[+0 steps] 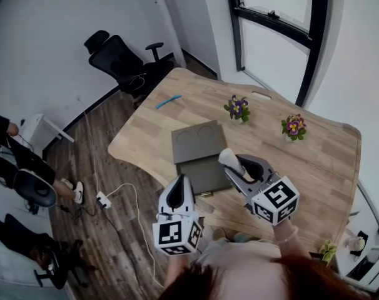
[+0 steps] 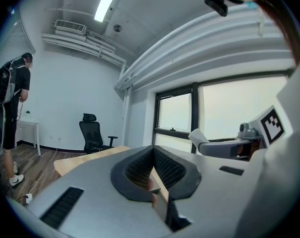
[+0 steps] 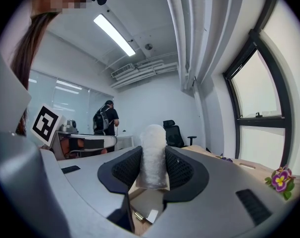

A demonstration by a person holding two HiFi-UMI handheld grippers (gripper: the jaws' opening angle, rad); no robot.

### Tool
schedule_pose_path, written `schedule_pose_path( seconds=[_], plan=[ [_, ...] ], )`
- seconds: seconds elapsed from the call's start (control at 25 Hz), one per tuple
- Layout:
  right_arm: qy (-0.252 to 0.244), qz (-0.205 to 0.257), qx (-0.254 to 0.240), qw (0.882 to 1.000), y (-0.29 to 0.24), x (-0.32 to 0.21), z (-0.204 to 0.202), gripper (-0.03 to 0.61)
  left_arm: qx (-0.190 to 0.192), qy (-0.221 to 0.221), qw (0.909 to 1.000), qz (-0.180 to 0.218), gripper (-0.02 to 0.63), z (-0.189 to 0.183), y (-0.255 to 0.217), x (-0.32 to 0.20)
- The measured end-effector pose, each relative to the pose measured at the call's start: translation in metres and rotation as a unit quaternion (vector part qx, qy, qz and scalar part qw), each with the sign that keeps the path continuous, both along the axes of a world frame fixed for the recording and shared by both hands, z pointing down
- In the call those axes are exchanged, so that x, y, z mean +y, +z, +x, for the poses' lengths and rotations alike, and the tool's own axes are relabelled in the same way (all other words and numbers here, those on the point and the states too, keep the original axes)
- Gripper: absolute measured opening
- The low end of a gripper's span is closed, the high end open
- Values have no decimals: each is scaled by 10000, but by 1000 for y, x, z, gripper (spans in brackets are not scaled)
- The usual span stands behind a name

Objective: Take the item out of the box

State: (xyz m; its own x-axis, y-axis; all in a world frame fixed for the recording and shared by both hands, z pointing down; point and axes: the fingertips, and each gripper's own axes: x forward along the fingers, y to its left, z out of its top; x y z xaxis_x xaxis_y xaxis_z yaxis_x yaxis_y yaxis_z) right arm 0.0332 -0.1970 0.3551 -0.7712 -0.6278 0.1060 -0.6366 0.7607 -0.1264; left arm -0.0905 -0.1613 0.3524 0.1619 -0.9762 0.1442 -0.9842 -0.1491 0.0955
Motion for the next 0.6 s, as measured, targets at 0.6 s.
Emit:
schedule_pose_path(
  seconds=[0.6],
  plan=[
    [-58,-17,199,9998,5,-1,-10,133,221,37,9997,-114,-2,-5,12,-5]
  ],
)
